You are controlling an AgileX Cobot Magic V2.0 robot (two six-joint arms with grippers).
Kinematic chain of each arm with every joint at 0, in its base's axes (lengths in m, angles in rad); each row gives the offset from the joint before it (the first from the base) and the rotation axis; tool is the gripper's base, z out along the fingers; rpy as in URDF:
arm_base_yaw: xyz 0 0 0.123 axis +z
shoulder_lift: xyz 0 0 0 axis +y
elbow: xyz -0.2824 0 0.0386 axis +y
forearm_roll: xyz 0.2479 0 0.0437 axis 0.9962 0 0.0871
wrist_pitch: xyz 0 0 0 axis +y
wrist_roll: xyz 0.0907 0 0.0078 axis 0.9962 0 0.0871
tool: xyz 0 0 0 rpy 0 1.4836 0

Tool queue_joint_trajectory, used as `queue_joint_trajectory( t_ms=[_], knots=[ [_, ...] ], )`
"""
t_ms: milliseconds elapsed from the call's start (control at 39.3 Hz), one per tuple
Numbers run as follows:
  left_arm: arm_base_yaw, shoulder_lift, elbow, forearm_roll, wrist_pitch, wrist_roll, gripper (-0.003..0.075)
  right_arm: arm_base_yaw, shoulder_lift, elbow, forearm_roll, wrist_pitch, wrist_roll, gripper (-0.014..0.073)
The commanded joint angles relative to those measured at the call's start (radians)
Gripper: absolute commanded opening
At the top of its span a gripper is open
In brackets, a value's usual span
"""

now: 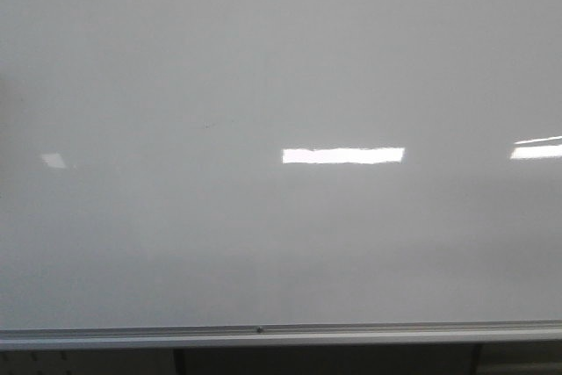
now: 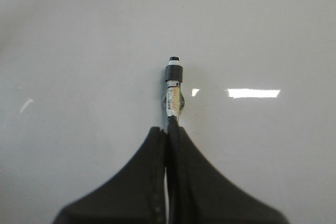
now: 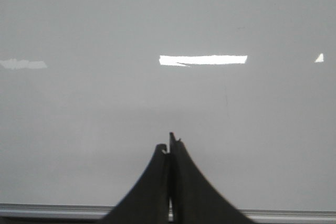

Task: Write number 0 on whiteboard

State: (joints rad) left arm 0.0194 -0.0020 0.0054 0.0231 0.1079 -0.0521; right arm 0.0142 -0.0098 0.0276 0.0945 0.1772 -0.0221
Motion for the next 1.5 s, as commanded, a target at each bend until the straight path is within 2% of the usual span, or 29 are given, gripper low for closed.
queue_joint_trajectory(
  t_ms=[0, 1196, 1323, 1476],
  knots=[
    [-0.001, -0.02, 0.022, -0.001, -0.084, -0.009, -0.002, 0.0, -0.016, 0.001, -0.008, -0.075, -0.002, -0.0067],
    [-0.001, -0.02, 0.022, 0.001, -0.084, -0.009, -0.002, 0.0, -0.016, 0.0, -0.008, -0.085, -0.002, -0.0067],
    [-0.001, -0.02, 0.022, 0.003, -0.124, -0.009, -0.002, 0.0, -0.016, -0.004, -0.008, -0.113, -0.002, -0.0067],
    [-0.001, -0.02, 0.001, 0.003, -0.254, -0.009, -0.0019, 0.0, -0.016, -0.075, -0.008, -0.103, -0.002, -0.0067]
  ],
)
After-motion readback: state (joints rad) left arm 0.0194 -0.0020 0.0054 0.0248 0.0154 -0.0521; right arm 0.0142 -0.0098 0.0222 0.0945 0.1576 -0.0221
